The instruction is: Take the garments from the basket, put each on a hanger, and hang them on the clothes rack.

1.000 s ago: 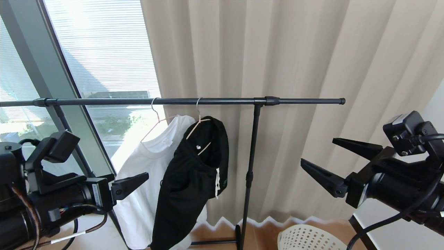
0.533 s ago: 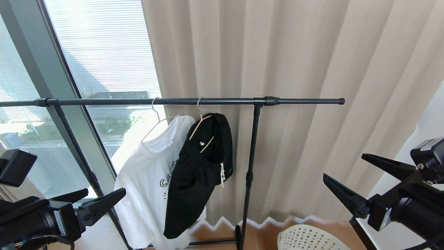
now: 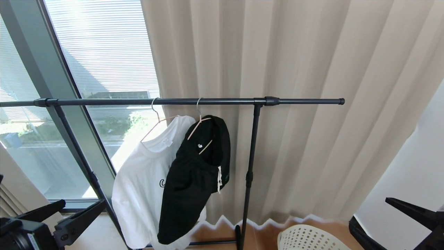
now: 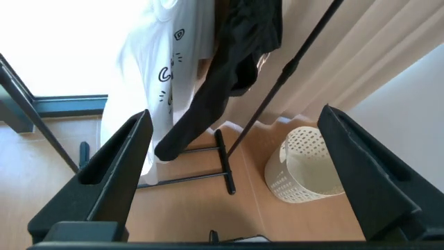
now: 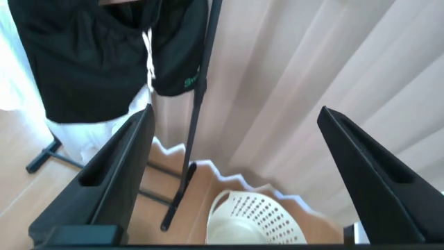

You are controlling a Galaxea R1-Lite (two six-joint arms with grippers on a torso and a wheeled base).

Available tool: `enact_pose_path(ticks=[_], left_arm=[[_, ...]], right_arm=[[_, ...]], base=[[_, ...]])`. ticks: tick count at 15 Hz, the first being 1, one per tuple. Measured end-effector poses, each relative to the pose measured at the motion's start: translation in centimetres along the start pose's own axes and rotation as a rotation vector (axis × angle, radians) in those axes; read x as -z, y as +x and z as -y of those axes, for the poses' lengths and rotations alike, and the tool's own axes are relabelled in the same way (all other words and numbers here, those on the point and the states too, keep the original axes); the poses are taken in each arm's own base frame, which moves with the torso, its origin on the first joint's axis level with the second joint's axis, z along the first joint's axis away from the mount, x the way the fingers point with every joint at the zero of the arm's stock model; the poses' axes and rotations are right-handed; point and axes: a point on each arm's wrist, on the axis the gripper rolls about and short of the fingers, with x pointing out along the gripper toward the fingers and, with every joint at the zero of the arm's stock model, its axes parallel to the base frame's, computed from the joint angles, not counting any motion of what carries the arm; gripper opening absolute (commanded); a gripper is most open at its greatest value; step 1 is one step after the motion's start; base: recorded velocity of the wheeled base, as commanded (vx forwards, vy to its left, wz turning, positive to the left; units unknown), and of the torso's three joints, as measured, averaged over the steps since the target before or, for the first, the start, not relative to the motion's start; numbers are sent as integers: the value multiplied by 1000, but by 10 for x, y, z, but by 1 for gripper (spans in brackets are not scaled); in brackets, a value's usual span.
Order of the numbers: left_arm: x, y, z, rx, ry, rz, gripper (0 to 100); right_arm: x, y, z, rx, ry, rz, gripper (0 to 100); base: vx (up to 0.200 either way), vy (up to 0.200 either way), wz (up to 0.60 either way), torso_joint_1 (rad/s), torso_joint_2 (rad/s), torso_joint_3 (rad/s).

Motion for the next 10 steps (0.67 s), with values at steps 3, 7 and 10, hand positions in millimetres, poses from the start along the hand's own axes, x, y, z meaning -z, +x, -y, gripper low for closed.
enact_pose_path(ticks=[3, 7, 10], left_arm=[[17, -11, -6, -67, 38, 12, 100], [44, -34, -14, -110, 69, -23, 100], [59, -50, -19, -110, 71, -23, 100]], right_arm=[[17, -16, 5, 11, 5, -68, 100], [40, -44, 12, 10, -8, -119, 100], [60, -63, 14, -104, -40, -136, 100]], base=[[0, 0, 0, 0, 0, 0], [0, 0, 0, 0, 0, 0], [0, 0, 0, 0, 0, 0]])
